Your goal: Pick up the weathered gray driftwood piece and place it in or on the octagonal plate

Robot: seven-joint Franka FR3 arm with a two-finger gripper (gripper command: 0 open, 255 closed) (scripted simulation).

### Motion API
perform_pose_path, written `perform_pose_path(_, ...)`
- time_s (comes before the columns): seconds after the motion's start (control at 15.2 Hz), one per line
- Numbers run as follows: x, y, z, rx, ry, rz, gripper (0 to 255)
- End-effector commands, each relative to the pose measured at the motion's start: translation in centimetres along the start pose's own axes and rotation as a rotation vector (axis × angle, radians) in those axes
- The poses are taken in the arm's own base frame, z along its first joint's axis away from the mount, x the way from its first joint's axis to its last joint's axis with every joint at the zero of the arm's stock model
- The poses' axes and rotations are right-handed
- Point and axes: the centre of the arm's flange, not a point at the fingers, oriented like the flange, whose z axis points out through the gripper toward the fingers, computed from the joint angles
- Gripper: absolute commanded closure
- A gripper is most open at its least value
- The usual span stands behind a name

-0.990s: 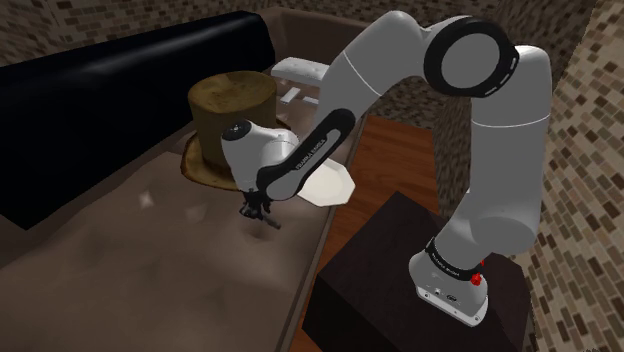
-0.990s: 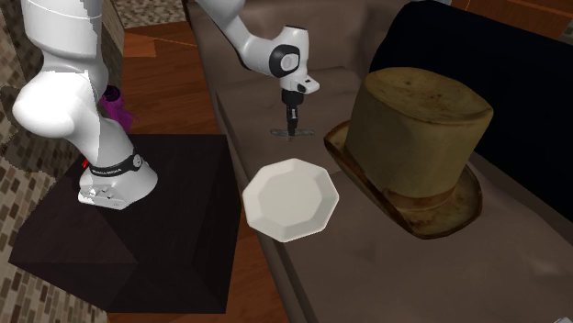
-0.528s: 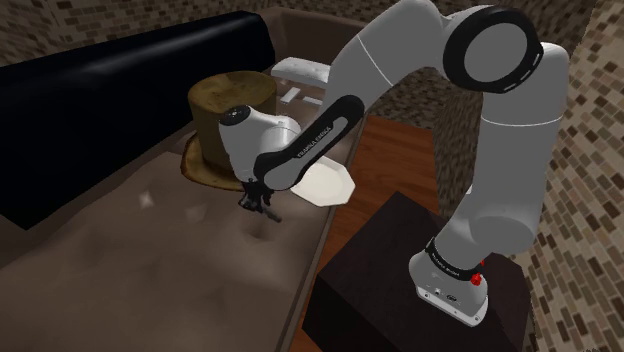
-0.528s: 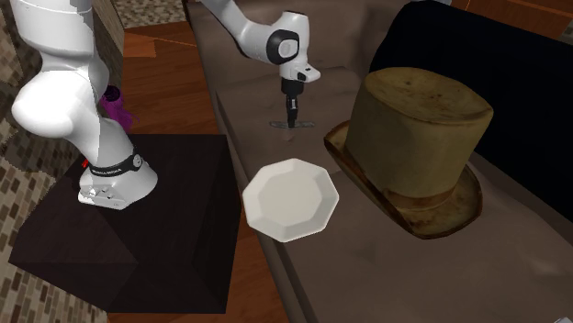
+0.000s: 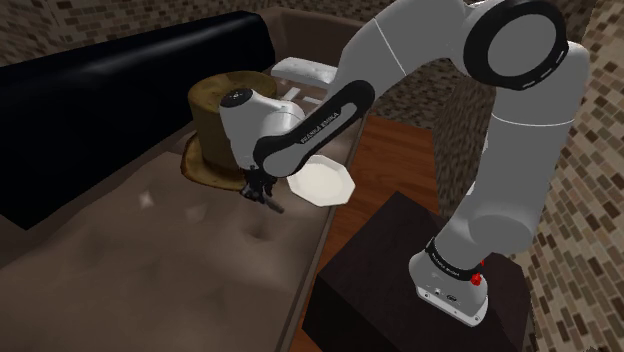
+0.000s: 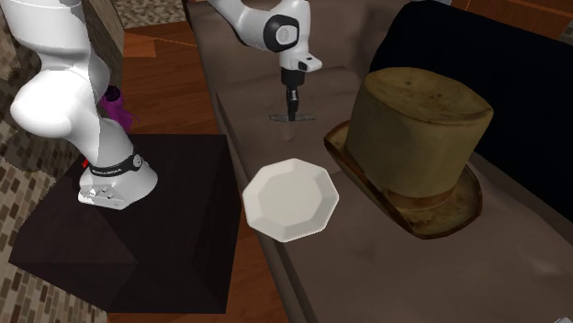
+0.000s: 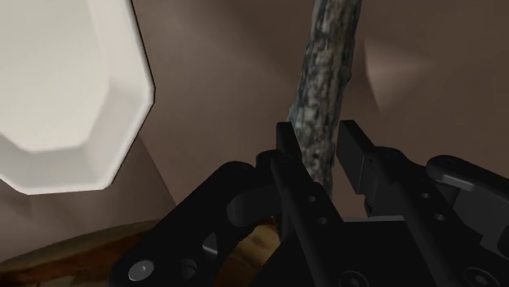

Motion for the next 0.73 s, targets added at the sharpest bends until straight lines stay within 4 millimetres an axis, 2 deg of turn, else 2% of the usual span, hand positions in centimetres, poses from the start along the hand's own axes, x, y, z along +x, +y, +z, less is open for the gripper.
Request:
perform_pose_path(0.0, -0.2, 1.9, 0.3, 0.000, 0.000, 0.000, 255)
perform_pose_path(0.66, -1.7, 14.7, 2.9, 0.000, 0.000, 0.000, 255)
